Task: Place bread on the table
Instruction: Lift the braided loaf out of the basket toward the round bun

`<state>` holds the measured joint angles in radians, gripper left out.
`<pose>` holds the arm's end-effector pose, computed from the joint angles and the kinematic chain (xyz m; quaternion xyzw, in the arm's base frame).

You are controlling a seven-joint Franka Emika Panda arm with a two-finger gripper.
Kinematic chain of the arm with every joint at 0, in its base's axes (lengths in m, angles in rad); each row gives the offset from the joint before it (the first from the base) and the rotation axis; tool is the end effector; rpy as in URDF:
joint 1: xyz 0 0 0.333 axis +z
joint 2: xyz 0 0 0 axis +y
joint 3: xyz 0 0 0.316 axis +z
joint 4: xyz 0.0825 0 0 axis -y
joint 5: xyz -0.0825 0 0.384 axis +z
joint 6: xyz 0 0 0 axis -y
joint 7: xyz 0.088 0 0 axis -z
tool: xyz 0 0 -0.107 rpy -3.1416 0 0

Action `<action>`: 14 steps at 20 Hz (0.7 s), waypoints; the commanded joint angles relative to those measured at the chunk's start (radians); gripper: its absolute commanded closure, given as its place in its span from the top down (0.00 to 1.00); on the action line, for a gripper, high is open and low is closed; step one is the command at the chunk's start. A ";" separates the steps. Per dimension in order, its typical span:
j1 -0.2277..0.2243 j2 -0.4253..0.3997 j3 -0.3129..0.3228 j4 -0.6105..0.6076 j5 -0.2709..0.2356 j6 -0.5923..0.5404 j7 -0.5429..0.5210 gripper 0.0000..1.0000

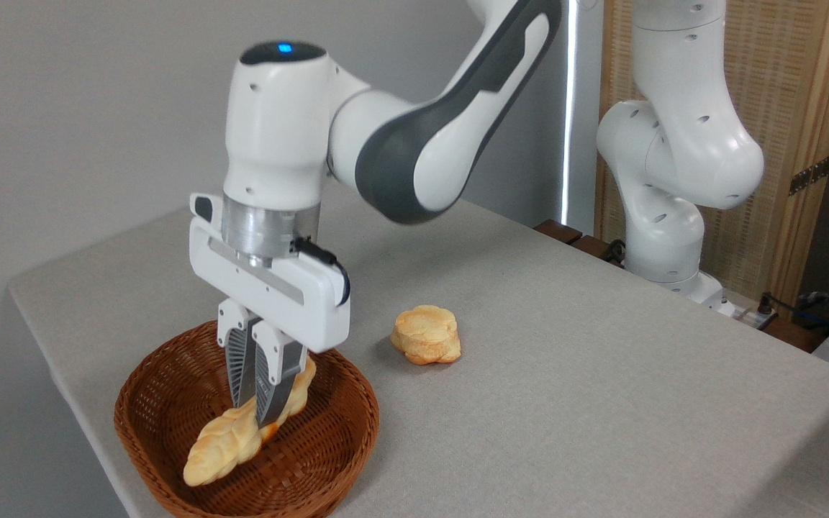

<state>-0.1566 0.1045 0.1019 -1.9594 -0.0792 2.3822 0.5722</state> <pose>0.6083 -0.0357 0.4558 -0.9457 0.2825 -0.1602 0.0152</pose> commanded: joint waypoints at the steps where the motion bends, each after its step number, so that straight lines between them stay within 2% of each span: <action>1: -0.003 -0.025 0.012 0.019 0.009 -0.067 -0.023 0.18; 4: -0.003 -0.046 0.021 0.019 0.001 -0.113 -0.020 0.18; 7: -0.004 -0.074 0.022 0.019 -0.028 -0.164 -0.015 0.18; 14: -0.009 -0.143 0.015 -0.001 -0.033 -0.287 -0.011 0.19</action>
<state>-0.1556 0.0128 0.1132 -1.9430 -0.0951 2.1596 0.5716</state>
